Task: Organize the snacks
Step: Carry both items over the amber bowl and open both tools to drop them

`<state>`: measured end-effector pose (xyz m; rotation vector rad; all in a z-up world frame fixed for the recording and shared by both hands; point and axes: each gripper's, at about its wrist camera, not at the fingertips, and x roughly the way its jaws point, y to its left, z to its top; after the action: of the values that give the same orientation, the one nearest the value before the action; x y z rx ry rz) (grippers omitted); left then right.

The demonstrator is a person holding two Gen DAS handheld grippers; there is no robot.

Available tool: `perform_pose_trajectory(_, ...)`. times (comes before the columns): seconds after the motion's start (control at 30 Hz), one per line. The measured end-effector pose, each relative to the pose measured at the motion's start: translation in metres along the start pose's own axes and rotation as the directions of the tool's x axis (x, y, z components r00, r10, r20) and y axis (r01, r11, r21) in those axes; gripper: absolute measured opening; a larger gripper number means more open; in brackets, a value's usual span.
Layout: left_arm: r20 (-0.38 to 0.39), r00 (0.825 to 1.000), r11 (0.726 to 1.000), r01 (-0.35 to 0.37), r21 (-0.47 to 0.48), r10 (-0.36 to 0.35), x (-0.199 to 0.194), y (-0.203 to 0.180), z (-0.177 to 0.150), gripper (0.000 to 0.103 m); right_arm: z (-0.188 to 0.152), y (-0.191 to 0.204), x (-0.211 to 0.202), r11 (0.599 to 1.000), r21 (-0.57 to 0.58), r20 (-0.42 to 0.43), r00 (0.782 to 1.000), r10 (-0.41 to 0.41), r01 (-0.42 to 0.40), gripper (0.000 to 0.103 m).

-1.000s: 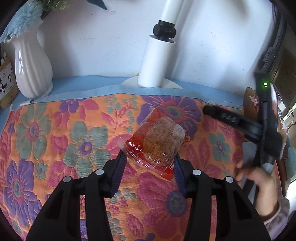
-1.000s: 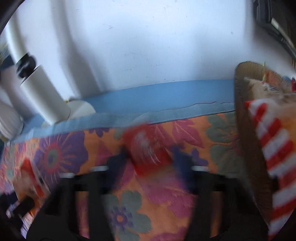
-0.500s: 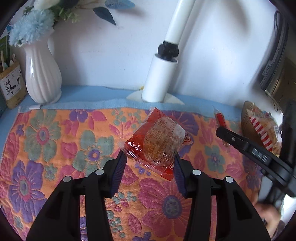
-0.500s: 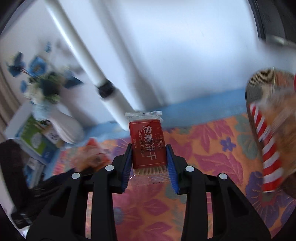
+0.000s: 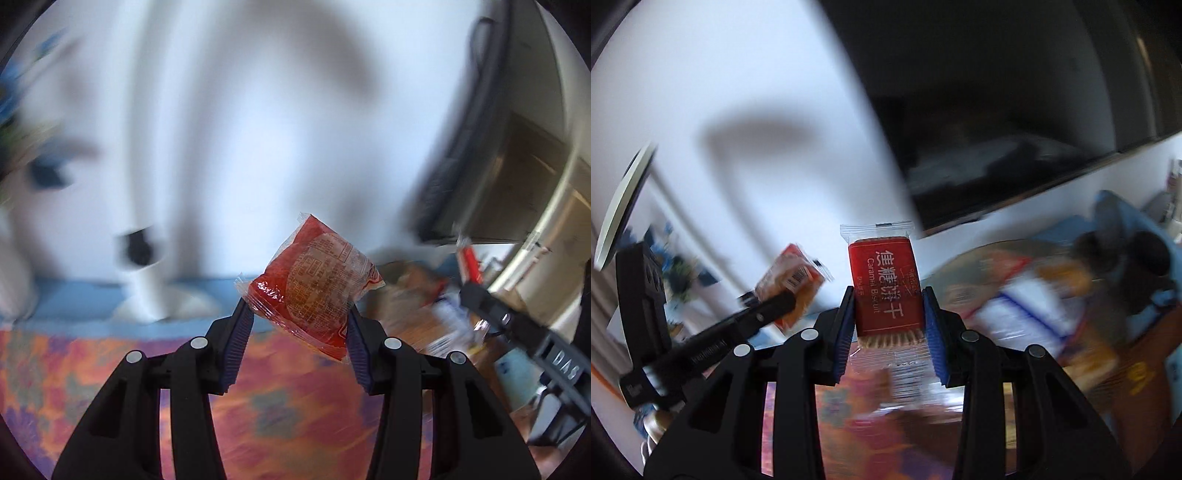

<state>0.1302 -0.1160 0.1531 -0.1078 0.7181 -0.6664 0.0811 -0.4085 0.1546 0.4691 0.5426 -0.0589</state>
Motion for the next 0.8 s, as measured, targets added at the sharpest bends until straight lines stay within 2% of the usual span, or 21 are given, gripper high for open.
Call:
perform_pose_trajectory(0.07,-0.022,0.998,0.998,0.061,0.02,-0.06,0.019,-0.029,0.012,0.047,0.005,-0.022,0.001,1.0,0.017,-0.008,1.0,-0.021,0.021,0.037)
perform_pose_trajectory(0.23,-0.068,0.99,0.989,0.126,0.075,-0.121,0.062,-0.085,0.024,0.047,0.011,-0.068,-0.006,0.996,0.064,-0.026,0.998,-0.058,0.06,0.037)
perform_pose_trajectory(0.33,-0.103,0.988,0.987,0.129,0.097,-0.119,0.089,-0.108,0.024,0.047,0.015,-0.094,-0.003,0.991,0.091,-0.045,0.994,-0.097,0.101,0.037)
perform_pose_trajectory(0.37,-0.108,0.99,0.989,0.105,0.101,-0.094,0.099,-0.112,0.024,0.047,0.014,-0.101,0.0,0.99,0.099,-0.064,0.993,-0.096,0.102,0.038)
perform_pose_trajectory(0.43,-0.124,0.988,0.991,0.098,0.091,-0.087,0.105,-0.114,0.023,0.049,0.013,-0.114,0.008,0.987,0.096,-0.123,0.986,-0.116,0.128,0.042)
perform_pose_trajectory(0.47,-0.143,0.986,0.992,0.097,0.078,-0.085,0.111,-0.113,0.021,0.051,0.009,-0.117,0.009,0.986,0.093,-0.138,0.983,-0.123,0.136,0.057)
perform_pose_trajectory(0.5,-0.154,0.985,0.993,0.089,0.079,-0.077,0.116,-0.114,0.02,0.055,0.008,-0.12,0.009,0.986,0.096,-0.141,0.982,-0.125,0.14,0.081)
perform_pose_trajectory(0.53,-0.162,0.985,0.993,0.081,0.088,-0.066,0.119,-0.116,0.018,0.059,0.007,-0.122,0.007,0.985,0.102,-0.134,0.983,-0.128,0.142,0.088)
perform_pose_trajectory(0.6,-0.175,0.984,0.992,0.047,0.119,-0.025,0.125,-0.118,0.017,0.095,0.006,-0.125,-0.003,0.982,0.12,-0.106,0.985,-0.134,0.147,0.089)
perform_pose_trajectory(0.7,-0.186,0.983,0.993,0.035,0.113,-0.014,0.124,-0.116,0.018,0.098,0.005,-0.119,-0.019,0.983,0.142,-0.079,0.991,-0.104,0.115,0.091)
perform_pose_trajectory(0.8,-0.188,0.982,0.997,0.035,0.065,-0.023,0.113,-0.105,0.019,0.098,0.004,-0.102,-0.034,0.989,0.121,-0.041,0.996,-0.083,0.087,0.096)
